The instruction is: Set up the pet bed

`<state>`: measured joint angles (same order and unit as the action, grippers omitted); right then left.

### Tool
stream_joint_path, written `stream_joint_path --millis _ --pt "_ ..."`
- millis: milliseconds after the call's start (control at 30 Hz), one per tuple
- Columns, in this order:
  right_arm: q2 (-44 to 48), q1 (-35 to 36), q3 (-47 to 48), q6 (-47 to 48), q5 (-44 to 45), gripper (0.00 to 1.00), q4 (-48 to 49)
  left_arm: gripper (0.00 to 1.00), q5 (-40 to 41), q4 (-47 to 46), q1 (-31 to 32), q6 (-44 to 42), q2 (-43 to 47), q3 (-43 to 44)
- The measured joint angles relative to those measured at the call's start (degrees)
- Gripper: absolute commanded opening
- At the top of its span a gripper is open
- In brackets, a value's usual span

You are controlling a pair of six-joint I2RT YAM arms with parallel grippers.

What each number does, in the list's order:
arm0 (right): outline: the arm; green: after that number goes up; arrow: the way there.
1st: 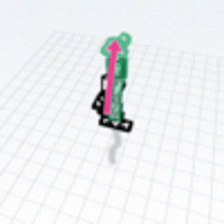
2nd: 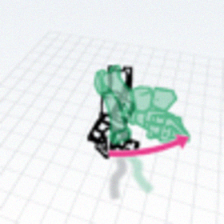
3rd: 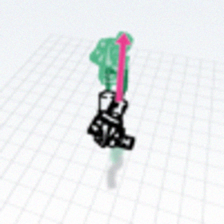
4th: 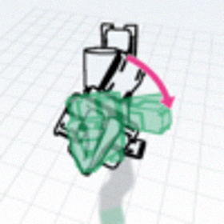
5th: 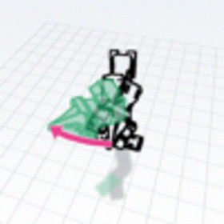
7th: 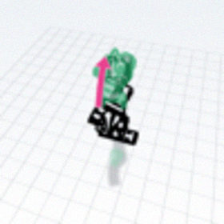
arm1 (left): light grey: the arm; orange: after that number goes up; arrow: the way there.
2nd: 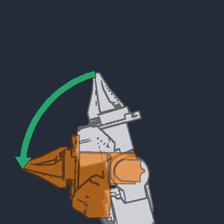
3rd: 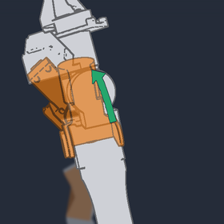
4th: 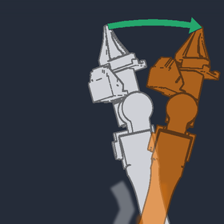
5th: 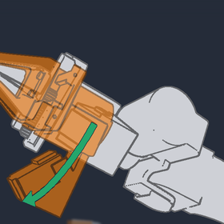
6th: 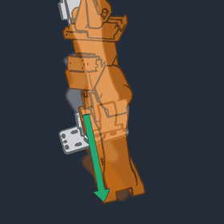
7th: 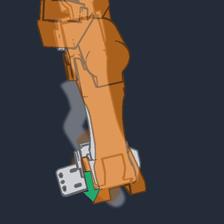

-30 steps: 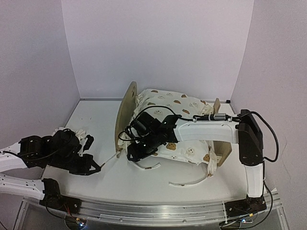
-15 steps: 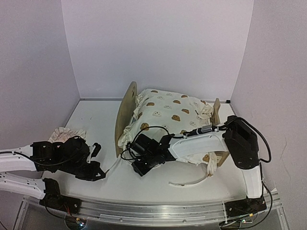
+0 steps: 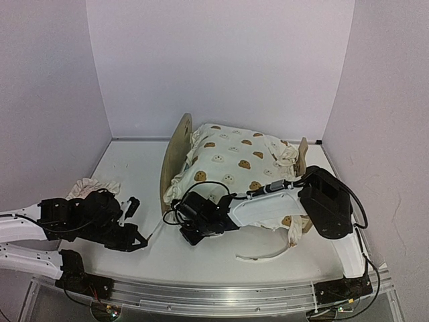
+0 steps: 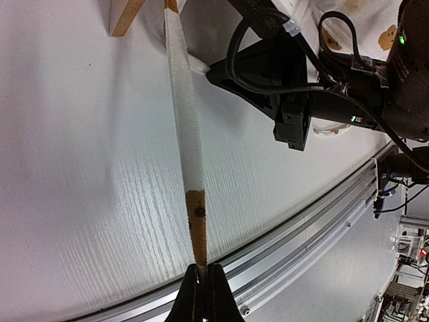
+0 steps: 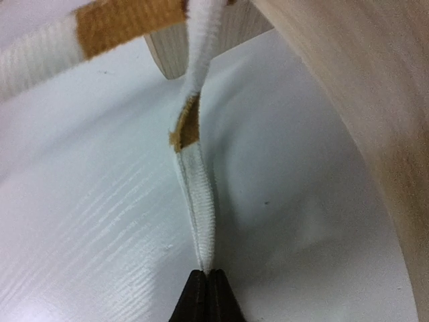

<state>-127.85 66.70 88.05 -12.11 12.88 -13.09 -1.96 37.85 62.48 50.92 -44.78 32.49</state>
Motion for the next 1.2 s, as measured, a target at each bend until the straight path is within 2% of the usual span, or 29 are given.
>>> stream_joint_path --millis 433,733,967,1067,1200 --pt "-8.35 3.7 11.39 -7.83 -9.54 0.0 4.84 0.0 0.19 0.02 0.0 -0.4 0.26 1.72" --pt "-15.6 4.29 19.32 -14.81 -11.37 0.0 20.98 0.0 3.09 0.64 -0.02 -1.22 2.84 5.16" --pt "-15.74 3.76 17.04 -18.29 -10.34 0.0 39.84 0.0 5.95 1.65 -0.02 -1.21 3.98 7.51" --pt "-14.85 3.74 12.29 -19.14 -10.36 0.0 47.35 0.0 6.46 1.74 -0.01 -1.17 4.64 7.8" --pt "-11.79 3.76 3.47 -20.2 -10.1 0.07 52.77 0.0 6.64 2.18 0.0 -0.92 5.05 7.8"
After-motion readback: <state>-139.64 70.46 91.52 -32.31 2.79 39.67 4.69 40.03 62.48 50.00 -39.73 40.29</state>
